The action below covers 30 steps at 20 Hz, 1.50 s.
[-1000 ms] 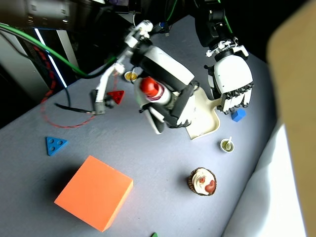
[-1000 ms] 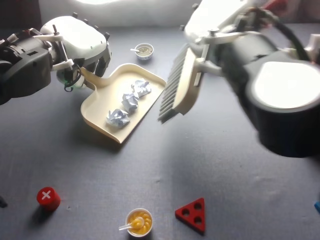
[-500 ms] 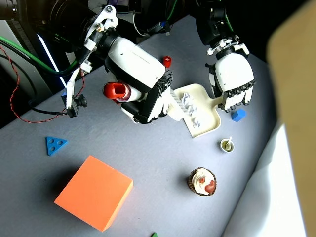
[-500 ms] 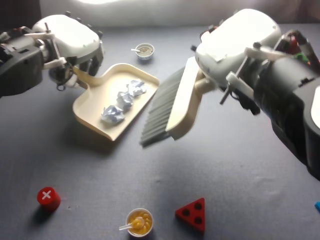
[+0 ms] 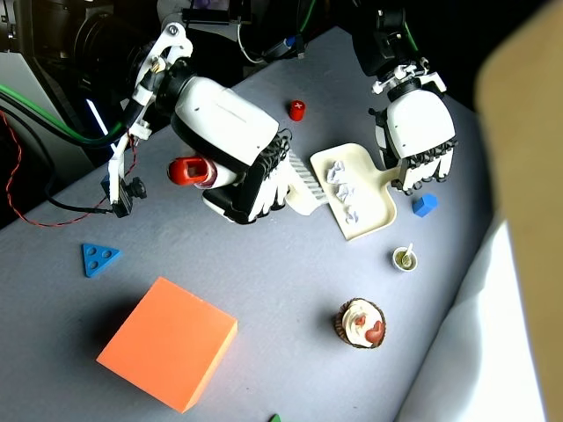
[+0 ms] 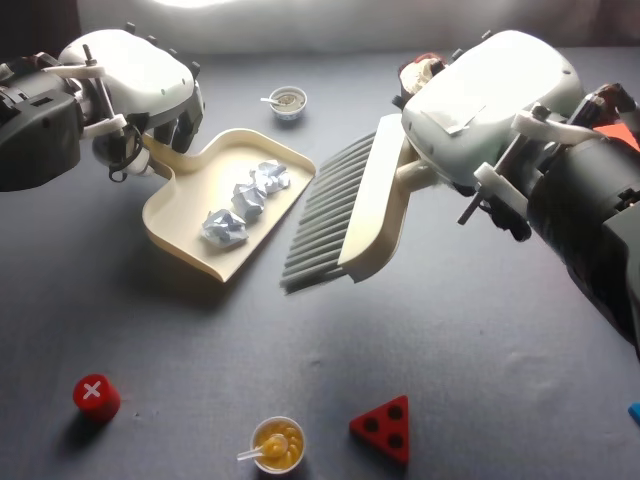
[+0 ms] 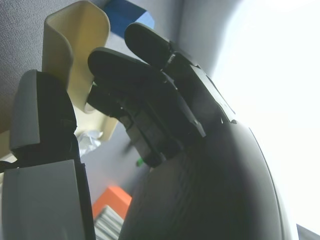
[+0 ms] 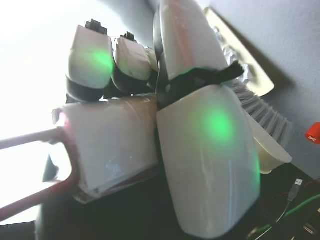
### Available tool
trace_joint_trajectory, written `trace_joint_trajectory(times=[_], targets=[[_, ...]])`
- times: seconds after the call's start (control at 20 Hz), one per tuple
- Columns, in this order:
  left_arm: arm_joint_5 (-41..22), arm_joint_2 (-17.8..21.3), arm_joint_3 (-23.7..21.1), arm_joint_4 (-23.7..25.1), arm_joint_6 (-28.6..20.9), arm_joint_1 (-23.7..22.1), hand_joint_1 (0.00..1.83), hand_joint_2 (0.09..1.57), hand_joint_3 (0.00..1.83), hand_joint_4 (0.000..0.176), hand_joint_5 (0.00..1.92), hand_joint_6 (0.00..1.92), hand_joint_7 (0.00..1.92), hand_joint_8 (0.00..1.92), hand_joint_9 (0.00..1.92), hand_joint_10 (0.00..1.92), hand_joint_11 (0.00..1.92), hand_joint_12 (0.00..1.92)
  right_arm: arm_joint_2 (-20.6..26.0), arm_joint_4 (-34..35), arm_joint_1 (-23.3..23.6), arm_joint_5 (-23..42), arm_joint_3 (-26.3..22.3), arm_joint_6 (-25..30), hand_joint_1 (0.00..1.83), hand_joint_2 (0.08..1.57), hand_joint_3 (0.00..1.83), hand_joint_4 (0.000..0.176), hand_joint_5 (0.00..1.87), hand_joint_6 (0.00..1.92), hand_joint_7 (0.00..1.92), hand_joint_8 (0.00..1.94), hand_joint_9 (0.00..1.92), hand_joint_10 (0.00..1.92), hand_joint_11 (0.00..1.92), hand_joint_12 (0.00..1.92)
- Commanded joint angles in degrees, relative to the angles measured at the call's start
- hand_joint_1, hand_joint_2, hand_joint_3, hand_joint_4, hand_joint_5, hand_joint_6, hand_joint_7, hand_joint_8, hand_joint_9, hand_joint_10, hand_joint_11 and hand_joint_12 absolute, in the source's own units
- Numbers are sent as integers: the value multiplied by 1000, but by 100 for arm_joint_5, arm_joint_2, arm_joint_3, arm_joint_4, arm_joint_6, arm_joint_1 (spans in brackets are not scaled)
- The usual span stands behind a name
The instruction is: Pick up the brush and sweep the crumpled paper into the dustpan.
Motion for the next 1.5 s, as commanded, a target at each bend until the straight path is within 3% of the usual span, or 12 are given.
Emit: trace_joint_trajectory(times=[0.0,0.05,0.25,0.3,0.35,0.4,0.45,0.65,1.2,1.35,1.45], targets=[[-619,58,22,-2,80,-61,1390,1064,1,0,938,990,1248,362,1025,1092,755,1091,44,-532,34,-276,21,-30,1615,1213,0,176,950,1921,1091,1941,1280,1921,1447,1921],[-619,58,22,-9,94,-64,1390,1066,0,0,933,1003,1246,370,1019,1093,762,1066,49,-542,32,-280,42,-30,1616,1214,0,176,949,1921,1091,1941,1279,1921,1446,1921],[-622,59,27,-42,113,-65,1375,1109,2,0,886,1118,1071,696,907,1232,706,1047,60,-561,32,-295,111,-30,1632,1206,0,176,974,1921,1086,1941,1270,1921,1448,1921],[-622,59,27,-42,116,-65,1255,1114,5,0,892,1153,1057,801,881,580,645,1017,60,-573,32,-295,117,-30,1608,1214,1,176,977,1921,1084,1941,1269,1921,1444,1921],[-623,60,24,-42,121,-65,1195,1056,0,0,817,449,920,334,881,257,595,965,60,-612,32,-295,126,-30,1611,1215,1,176,969,1921,1088,1941,1270,1921,1449,1921],[-623,60,24,-42,123,-65,1156,1010,0,0,830,146,899,112,879,101,594,889,60,-628,31,-295,128,-30,1597,1215,1,176,966,1921,1097,1941,1276,1921,1450,1921],[-623,60,24,-42,124,-64,1138,989,0,0,840,41,897,33,877,35,606,827,59,-640,30,-295,129,-30,1599,1218,1,176,961,1921,1091,1941,1272,1921,1452,1921],[-623,59,20,-42,126,-63,1108,963,0,0,758,0,803,0,798,0,578,697,55,-678,29,-295,129,-30,1629,1208,0,176,956,1921,1076,1941,1267,1921,1451,1921],[-616,60,-46,-59,149,-74,1101,982,6,0,735,1,770,1,778,2,568,651,11,-809,-8,-304,156,-29,1649,1213,0,174,903,1921,1017,1941,1218,1921,1419,1921],[-616,60,-55,-63,160,-74,1097,999,0,0,733,5,769,5,763,4,532,699,9,-872,-8,-300,186,118,1634,1183,0,175,844,1921,890,1941,1092,1921,1331,1921],[-616,62,-56,-63,167,-74,1101,993,0,0,742,7,778,7,768,6,535,701,10,-905,-21,-215,212,383,1630,1146,0,171,808,1921,725,1941,906,1921,1159,1921]])
